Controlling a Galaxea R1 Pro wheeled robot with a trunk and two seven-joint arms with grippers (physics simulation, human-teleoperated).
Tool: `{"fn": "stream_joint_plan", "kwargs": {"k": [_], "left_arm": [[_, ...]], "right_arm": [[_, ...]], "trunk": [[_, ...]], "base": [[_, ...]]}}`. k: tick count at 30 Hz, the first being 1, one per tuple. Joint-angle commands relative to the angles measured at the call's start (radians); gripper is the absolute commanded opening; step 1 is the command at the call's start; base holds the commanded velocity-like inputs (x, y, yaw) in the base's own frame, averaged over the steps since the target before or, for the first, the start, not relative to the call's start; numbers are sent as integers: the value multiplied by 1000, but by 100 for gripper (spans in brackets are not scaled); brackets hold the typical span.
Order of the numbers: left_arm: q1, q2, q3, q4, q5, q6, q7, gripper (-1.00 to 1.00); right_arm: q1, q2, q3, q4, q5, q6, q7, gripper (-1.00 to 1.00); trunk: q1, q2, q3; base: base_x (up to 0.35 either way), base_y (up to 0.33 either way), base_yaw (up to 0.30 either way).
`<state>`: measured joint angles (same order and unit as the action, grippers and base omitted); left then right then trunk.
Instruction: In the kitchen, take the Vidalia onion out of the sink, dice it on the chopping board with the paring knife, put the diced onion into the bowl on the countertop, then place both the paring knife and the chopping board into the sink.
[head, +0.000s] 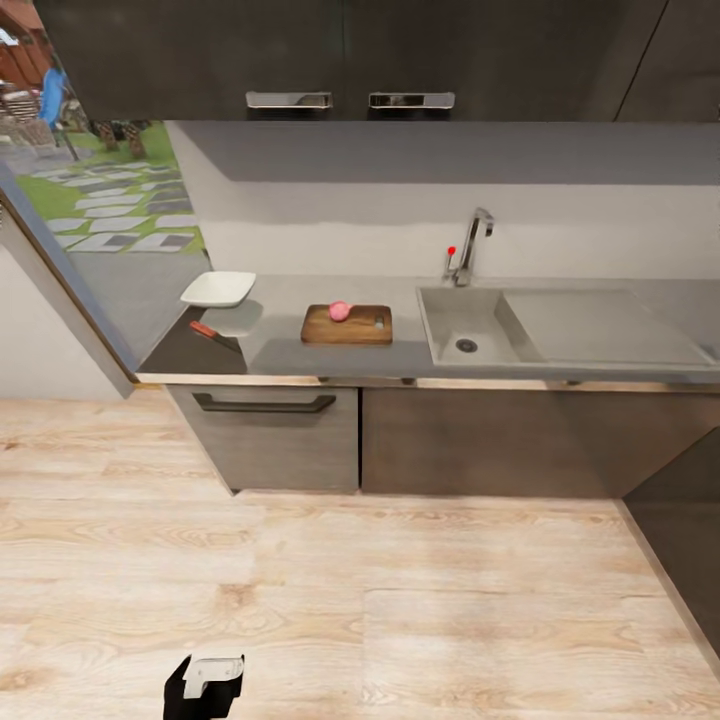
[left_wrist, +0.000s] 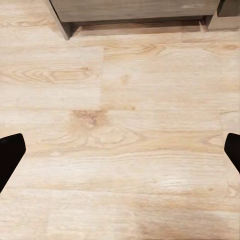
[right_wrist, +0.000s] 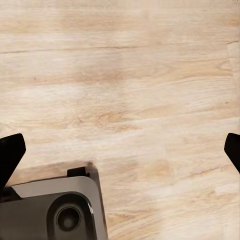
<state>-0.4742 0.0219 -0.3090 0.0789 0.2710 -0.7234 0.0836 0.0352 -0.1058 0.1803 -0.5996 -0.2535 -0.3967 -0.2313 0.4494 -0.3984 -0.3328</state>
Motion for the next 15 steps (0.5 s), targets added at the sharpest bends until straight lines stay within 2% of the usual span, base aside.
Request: {"fn": "stream_joint_plan", "kwargs": {"k": [1,7,12,15], "left_arm": [[-1,-1,-9,3,1,-5,6,100],[-1,-12,-9,4,1,-9,6,100],[33,-32,-9,4,1,-15,6,100],[55,-35,-9,4,0,-25,4,100]], "right_arm": [[0,-2,8,-2,-8,-2,-8,100],[0,-2,8,0,-8,-2,-9,100],[0,-2,6,0,-9,-3,-11,100],[0,-2,6,0,-9,-9,-12,100]], "trunk": [[1,-2,0],[1,-2,10],[1,-2,18],[1,-2,22]], "base": [[0,0,0],[0,0,0],[0,0,0],[0,0,0]]}}
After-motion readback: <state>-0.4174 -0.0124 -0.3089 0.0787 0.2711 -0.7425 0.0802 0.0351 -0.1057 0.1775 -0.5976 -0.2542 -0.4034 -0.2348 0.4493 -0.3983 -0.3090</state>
